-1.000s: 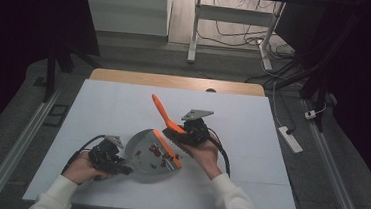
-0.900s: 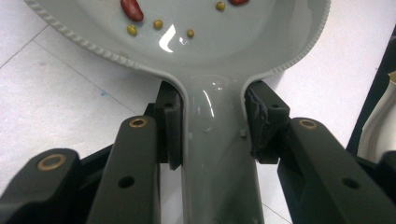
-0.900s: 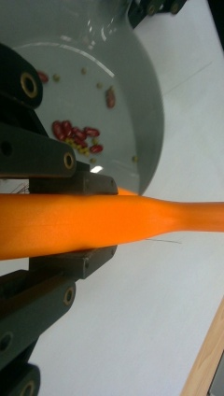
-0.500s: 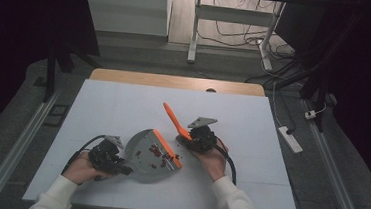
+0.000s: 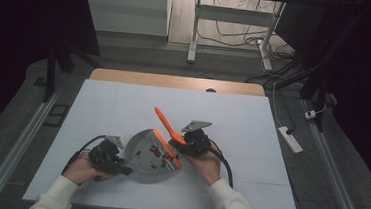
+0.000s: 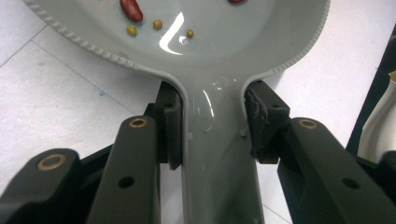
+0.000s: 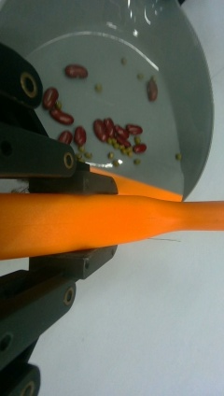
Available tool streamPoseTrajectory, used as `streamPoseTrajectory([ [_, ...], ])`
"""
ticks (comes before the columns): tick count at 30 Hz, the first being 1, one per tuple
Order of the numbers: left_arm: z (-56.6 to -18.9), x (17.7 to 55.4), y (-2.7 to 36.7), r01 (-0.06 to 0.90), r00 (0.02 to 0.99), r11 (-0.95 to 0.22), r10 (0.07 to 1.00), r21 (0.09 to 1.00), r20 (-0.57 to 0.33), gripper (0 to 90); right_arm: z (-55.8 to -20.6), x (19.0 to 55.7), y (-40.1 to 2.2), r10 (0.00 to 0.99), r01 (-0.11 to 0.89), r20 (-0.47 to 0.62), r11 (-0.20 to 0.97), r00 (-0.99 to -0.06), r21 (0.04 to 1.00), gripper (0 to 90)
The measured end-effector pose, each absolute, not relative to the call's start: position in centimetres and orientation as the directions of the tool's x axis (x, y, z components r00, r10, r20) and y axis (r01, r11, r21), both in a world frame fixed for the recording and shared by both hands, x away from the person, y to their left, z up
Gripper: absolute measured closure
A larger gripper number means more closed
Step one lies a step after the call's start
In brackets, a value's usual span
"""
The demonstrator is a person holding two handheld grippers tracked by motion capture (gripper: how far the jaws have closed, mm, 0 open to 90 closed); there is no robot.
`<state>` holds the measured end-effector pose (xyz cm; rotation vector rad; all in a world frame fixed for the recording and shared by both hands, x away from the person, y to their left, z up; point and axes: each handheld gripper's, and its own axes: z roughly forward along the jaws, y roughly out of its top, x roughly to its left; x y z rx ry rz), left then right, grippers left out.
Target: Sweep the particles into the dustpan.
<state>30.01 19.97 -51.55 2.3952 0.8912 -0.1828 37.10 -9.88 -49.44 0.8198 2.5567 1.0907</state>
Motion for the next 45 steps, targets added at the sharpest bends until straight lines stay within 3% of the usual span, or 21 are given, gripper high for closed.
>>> streamPoseTrajectory([
  [8, -51.5, 30.0, 20.0, 0.636, 0.769, -0.616, 0.559, 0.465, -0.311, 61.3, -49.4, 36.4, -8.9, 0.555, 0.395, 0.031, 0.549, -0.831, 0.737, 70.2],
  [12, -51.5, 30.0, 19.9, 0.636, 0.768, -0.616, 0.559, 0.465, -0.312, 61.3, -49.2, 36.3, -8.7, 0.511, 0.412, 0.119, 0.51, -0.851, 0.755, 70.3],
  [15, -51.5, 30.0, 20.0, 0.636, 0.769, -0.615, 0.559, 0.466, -0.311, 61.3, -48.9, 36.2, -8.6, 0.493, 0.384, 0.105, 0.509, -0.864, 0.77, 70.3],
  [22, -51.6, 30.0, 19.9, 0.635, 0.77, -0.617, 0.557, 0.464, -0.312, 61.3, -47.1, 36.9, -11.1, 0.568, 0.392, 0.085, 0.445, -0.819, 0.805, 70.2],
  [34, -51.6, 30.0, 19.9, 0.634, 0.77, -0.618, 0.557, 0.465, -0.31, 61.3, -47.2, 37.4, -14.2, 0.644, 0.418, 0.038, 0.449, -0.764, 0.789, 70.2],
  [39, -51.6, 30.0, 19.9, 0.634, 0.77, -0.618, 0.557, 0.465, -0.31, 61.3, -48.2, 37.8, -14.1, 0.656, 0.424, 0.005, 0.482, -0.755, 0.767, 70.2],
  [45, -51.6, 30.0, 19.9, 0.633, 0.771, -0.619, 0.557, 0.465, -0.309, 61.3, -49.6, 37.6, -12.6, 0.625, 0.436, 0.04, 0.496, -0.78, 0.751, 70.2],
])
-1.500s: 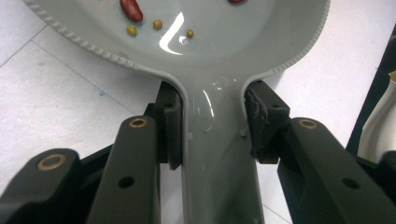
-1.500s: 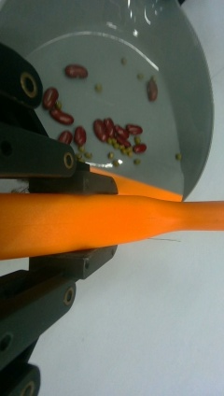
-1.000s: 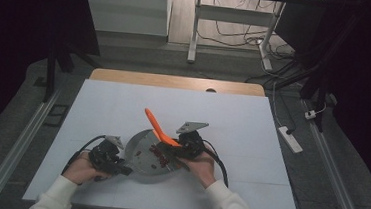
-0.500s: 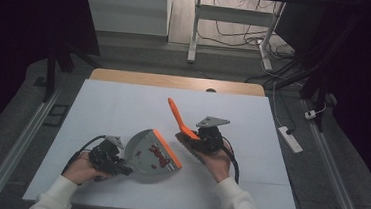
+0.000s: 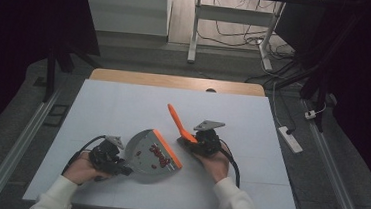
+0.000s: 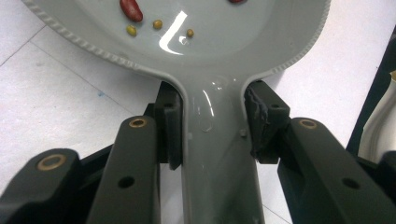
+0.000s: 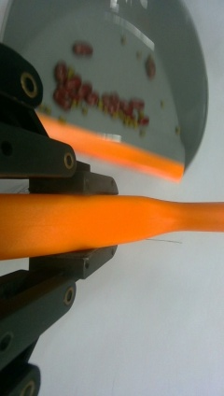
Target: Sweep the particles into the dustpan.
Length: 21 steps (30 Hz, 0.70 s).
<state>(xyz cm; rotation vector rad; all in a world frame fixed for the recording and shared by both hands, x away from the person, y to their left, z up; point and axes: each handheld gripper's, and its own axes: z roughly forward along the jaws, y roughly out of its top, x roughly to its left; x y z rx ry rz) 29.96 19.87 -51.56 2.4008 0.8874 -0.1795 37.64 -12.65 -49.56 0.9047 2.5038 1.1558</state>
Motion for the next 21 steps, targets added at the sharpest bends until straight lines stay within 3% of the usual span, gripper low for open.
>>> streamPoseTrajectory([
  [10, -51.6, 30.0, 19.9, 0.633, 0.771, -0.619, 0.557, 0.465, -0.308, 61.3, -49.7, 35.6, -9.3, 0.559, 0.366, 0.01, 0.528, -0.829, 0.766, 70.3],
  [21, -51.6, 30.0, 19.9, 0.635, 0.77, -0.616, 0.558, 0.466, -0.31, 61.3, -49.5, 34.5, -7.8, 0.491, 0.347, 0.061, 0.518, -0.869, 0.782, 70.2],
])
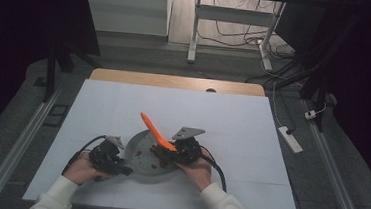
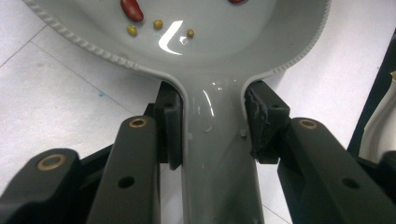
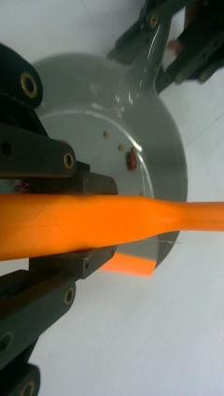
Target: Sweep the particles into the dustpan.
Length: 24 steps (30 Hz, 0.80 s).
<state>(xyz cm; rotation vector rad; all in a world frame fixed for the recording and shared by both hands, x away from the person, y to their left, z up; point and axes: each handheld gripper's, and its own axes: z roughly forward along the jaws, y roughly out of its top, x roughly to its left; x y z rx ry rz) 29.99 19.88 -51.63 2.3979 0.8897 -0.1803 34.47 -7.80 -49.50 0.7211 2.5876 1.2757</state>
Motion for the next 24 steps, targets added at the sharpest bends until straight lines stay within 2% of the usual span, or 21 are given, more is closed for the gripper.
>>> streamPoseTrajectory([
  [10, -51.7, 29.9, 19.8, 0.631, 0.772, -0.619, 0.56, 0.468, -0.3, 61.3, -48.2, 34.8, -9.2, 0.529, 0.341, 0.06, 0.451, -0.846, 0.825, 70.3],
  [24, -51.6, 29.9, 19.9, 0.626, 0.774, -0.61, 0.56, 0.486, -0.295, 61.2, -47.3, 35.0, -10.1, 0.547, 0.324, 0.032, 0.446, -0.836, 0.834, 70.3],
])
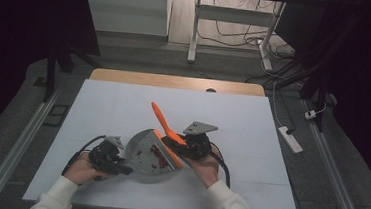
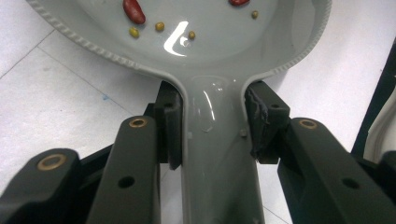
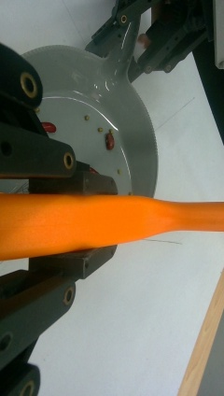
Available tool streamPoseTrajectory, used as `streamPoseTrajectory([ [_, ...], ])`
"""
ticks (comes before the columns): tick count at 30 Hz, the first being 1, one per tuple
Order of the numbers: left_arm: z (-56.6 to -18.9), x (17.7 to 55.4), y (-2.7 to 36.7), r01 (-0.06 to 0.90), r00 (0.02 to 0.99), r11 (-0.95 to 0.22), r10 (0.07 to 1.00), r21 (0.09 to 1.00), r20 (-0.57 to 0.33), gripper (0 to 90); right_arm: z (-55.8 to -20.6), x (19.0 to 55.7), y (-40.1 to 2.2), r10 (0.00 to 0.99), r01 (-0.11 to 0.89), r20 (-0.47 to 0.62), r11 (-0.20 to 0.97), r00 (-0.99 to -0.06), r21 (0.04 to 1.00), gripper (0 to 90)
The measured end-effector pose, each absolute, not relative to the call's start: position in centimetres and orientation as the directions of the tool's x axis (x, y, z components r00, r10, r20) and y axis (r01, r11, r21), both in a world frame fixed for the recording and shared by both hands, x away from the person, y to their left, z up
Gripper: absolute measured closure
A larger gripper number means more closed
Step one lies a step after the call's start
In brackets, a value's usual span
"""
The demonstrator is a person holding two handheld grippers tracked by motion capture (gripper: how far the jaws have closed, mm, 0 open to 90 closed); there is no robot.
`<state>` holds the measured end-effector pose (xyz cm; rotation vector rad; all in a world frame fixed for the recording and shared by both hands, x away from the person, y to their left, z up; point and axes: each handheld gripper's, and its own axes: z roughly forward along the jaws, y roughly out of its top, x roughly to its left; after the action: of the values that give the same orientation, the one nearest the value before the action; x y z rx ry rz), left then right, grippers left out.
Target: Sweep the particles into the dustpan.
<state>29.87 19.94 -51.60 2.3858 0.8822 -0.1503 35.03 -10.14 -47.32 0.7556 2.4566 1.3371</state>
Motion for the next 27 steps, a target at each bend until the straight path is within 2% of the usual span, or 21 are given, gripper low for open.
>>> streamPoseTrajectory([
  [14, -51.0, 29.9, 21.3, 0.664, 0.727, -0.513, 0.613, 0.544, -0.31, 61.3, -46.3, 35.5, -11.9, 0.582, 0.329, 0.035, 0.408, -0.813, 0.852, 70.3],
  [27, -49.8, 29.0, 23.7, 0.722, 0.615, -0.33, 0.708, 0.608, -0.347, 61.3, -45.0, 35.5, -14.0, 0.614, 0.336, 0.046, 0.367, -0.788, 0.867, 70.2],
])
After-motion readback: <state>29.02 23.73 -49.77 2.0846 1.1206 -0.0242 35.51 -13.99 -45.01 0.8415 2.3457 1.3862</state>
